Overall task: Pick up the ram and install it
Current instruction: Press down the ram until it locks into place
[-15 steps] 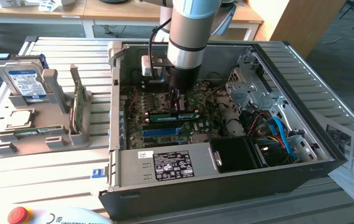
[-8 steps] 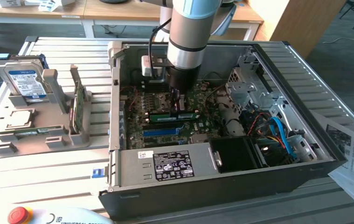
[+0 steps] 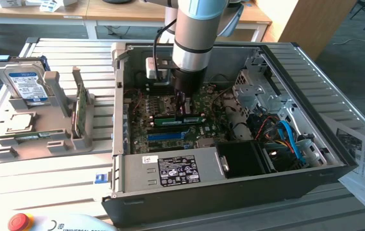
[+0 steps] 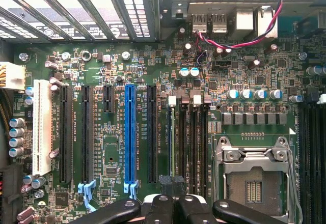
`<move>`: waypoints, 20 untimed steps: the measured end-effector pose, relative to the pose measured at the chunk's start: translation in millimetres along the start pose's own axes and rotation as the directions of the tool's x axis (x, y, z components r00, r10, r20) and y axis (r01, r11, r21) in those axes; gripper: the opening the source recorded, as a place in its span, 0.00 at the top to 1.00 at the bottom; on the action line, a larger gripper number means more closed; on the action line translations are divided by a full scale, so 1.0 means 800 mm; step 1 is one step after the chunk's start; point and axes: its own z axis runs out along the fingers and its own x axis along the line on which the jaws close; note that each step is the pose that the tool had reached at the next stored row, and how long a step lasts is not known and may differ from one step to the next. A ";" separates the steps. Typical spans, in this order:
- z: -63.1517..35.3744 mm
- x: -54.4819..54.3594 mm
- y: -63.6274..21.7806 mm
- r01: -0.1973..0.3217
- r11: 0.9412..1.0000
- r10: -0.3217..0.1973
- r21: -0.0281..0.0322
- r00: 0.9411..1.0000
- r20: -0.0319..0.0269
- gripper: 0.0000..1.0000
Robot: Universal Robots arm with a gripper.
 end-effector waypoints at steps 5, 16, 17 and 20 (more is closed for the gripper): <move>0.001 0.000 0.000 0.000 1.000 0.000 0.000 1.000 0.000 0.90; 0.001 0.000 0.000 0.000 1.000 0.000 0.000 1.000 0.000 0.90; 0.001 0.000 0.000 0.000 1.000 0.000 0.000 1.000 0.000 0.90; 0.001 0.000 0.000 0.000 1.000 0.000 0.000 1.000 0.001 0.90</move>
